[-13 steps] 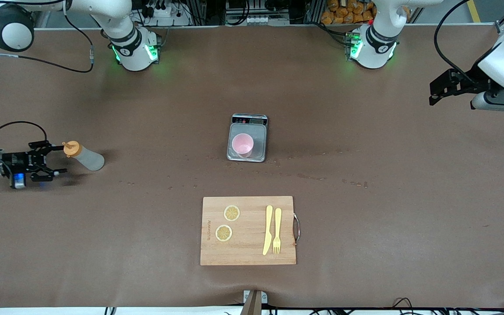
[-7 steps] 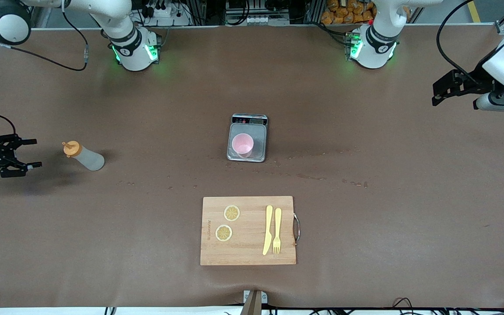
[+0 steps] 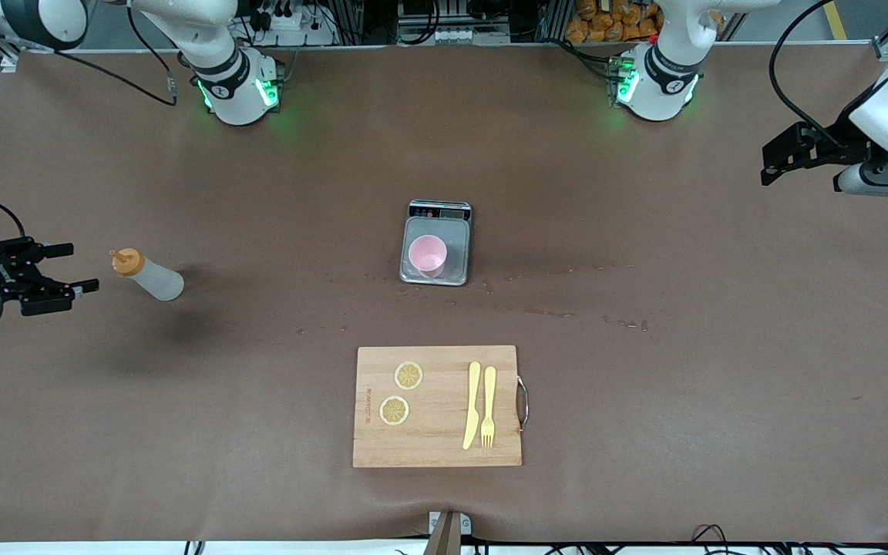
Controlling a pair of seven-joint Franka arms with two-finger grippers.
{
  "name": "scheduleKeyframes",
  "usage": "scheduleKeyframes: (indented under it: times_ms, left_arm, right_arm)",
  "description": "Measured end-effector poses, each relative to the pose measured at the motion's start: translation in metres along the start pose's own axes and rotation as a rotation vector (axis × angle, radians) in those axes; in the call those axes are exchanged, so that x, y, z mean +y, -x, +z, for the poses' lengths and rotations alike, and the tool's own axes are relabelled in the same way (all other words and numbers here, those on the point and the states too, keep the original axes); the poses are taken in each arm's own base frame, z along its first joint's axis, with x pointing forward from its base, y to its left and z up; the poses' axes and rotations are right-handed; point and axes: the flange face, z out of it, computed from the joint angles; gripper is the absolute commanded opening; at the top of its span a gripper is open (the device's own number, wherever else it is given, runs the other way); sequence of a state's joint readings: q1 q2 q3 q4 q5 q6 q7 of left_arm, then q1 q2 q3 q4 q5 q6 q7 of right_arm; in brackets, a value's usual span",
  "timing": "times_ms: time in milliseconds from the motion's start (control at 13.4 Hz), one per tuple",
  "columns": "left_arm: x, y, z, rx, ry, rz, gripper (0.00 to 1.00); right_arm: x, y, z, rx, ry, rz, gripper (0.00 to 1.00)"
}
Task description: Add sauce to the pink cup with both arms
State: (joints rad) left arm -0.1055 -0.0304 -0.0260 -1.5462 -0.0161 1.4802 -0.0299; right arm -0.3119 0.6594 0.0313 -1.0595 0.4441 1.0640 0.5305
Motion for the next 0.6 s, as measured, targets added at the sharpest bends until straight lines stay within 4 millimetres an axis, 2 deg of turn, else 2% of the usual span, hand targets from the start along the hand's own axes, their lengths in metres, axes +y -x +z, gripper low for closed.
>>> scheduleKeyframes:
  times_ms: [149,373,598]
  left_arm:
    - [0.0,0.001,0.001,-0.014,0.0,-0.001,1.0]
    - [-0.007,0.002,0.002,-0.02,0.0,-0.012,1.0]
    - [-0.008,0.002,0.002,-0.02,0.0,-0.019,1.0]
  right_arm:
    - [-0.026,0.028,0.001,0.028,0.029,-0.044,1.0]
    - [-0.053,0.068,0.0,0.099,0.101,-0.084,1.0]
    - [-0.089,0.141,-0.006,0.264,0.21,-0.144,1.0]
